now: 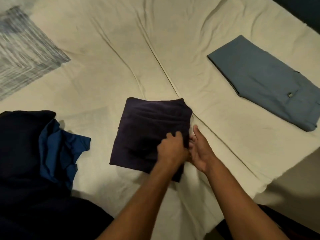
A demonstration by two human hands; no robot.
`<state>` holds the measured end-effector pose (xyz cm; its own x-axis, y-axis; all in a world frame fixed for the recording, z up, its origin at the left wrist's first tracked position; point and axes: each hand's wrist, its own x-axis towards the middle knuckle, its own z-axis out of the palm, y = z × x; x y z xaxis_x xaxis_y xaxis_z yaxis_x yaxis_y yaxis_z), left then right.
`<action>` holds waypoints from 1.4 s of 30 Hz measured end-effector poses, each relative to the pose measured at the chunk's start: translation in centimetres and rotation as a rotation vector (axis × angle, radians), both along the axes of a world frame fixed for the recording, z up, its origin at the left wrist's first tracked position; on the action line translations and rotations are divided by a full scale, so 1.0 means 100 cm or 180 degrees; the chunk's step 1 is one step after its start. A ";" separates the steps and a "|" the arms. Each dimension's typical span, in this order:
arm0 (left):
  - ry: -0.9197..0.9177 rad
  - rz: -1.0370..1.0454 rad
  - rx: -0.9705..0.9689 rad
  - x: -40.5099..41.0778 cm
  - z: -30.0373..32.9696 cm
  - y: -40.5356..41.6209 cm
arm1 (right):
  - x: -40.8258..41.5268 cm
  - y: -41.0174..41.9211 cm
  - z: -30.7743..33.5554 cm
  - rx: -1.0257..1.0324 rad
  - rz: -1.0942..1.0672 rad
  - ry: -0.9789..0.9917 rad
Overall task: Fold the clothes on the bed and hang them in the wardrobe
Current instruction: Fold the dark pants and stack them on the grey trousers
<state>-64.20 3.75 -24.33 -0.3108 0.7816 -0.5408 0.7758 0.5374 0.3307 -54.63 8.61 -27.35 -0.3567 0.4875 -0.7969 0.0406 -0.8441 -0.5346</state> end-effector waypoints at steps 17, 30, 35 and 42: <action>0.0646 0.2046 0.0920 -0.088 -0.025 -0.035 | 0.003 0.008 -0.022 0.1320 0.0100 -0.0954; -0.0808 0.2111 0.1396 -0.043 0.000 -0.008 | 0.009 -0.026 0.027 0.2752 0.1531 -0.1161; -0.2730 0.1046 0.0975 0.006 0.038 0.022 | 0.036 -0.036 0.037 0.2062 -0.0158 -0.0663; 0.0183 0.0216 0.1162 0.057 -0.024 0.013 | 0.145 0.026 0.011 0.0981 -0.2275 -0.1325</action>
